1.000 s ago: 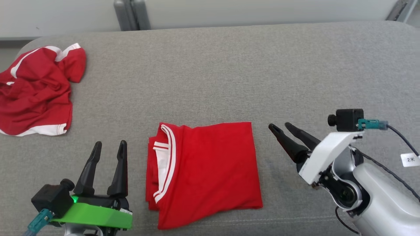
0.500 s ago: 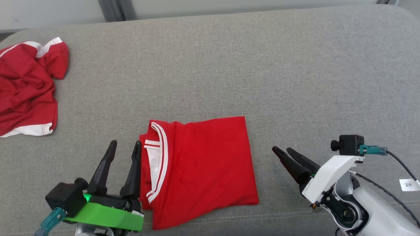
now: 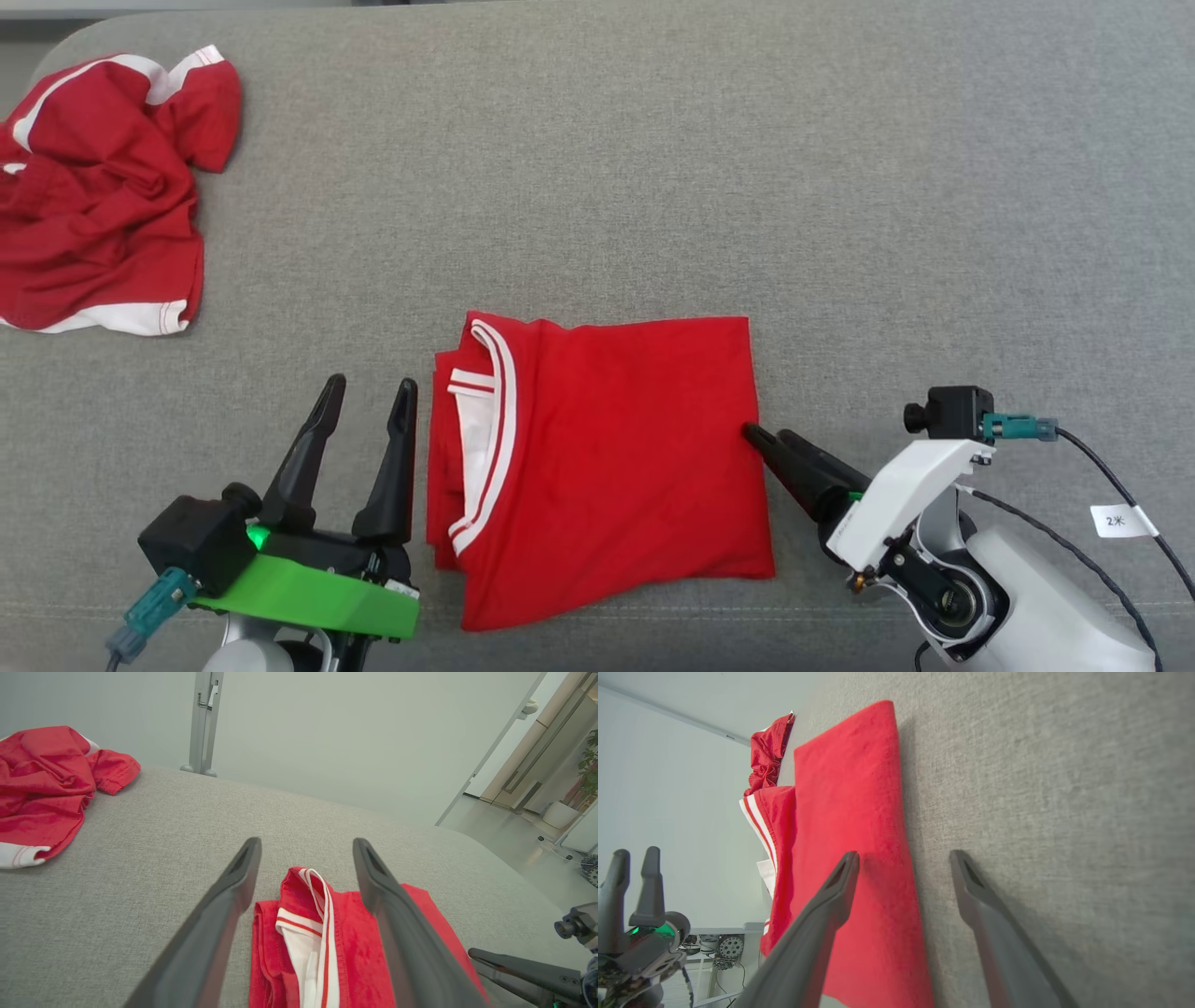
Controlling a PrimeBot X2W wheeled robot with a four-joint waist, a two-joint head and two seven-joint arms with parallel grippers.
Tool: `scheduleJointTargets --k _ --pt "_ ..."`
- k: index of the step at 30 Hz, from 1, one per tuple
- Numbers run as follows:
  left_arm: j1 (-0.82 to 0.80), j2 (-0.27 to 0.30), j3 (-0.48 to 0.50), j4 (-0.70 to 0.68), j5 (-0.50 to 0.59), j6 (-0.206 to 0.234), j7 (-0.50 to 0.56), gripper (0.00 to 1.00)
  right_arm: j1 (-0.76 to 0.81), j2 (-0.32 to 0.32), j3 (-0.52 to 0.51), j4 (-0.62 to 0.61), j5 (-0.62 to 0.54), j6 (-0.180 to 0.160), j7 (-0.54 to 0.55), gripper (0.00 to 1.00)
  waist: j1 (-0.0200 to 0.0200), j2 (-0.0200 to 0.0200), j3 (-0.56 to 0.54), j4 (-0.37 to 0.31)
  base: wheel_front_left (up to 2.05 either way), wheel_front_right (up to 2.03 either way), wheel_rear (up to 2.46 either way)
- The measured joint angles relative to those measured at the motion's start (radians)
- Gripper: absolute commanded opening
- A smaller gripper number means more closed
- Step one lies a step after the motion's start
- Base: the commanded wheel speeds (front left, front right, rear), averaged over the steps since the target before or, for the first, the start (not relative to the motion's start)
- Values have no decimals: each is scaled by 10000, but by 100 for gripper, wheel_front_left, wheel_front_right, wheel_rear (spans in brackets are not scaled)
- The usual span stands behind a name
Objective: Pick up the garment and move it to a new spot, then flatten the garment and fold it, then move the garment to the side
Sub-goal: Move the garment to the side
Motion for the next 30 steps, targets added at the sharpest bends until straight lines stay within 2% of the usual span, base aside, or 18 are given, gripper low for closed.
scheduleJointTargets --k 9,10,11,12,14,24,30 --pt "-203 4 -13 81 0 0 0 100 -670 255 203 520 105 211 268 100 0 0 225 473 0 0 0" --pt "-203 4 -15 92 0 0 2 100 -734 290 219 556 128 213 297 91 0 0 239 513 0 0 0" --pt "-204 4 -21 115 0 0 2 100 -795 324 221 598 155 221 297 91 0 0 254 551 0 0 0" --pt "-208 4 -25 144 0 0 2 100 -878 351 222 654 157 245 299 45 0 0 266 587 0 0 0" --pt "-212 0 17 165 0 0 0 100 -1034 418 232 755 171 291 332 0 0 0 280 650 0 0 0" --pt "-214 8 98 215 -2 0 2 100 -1352 426 169 999 594 297 573 0 0 0 307 750 0 0 0" --pt "-214 4 142 268 -2 0 2 100 -1949 -46 157 1053 583 387 876 0 0 0 235 764 0 0 0"
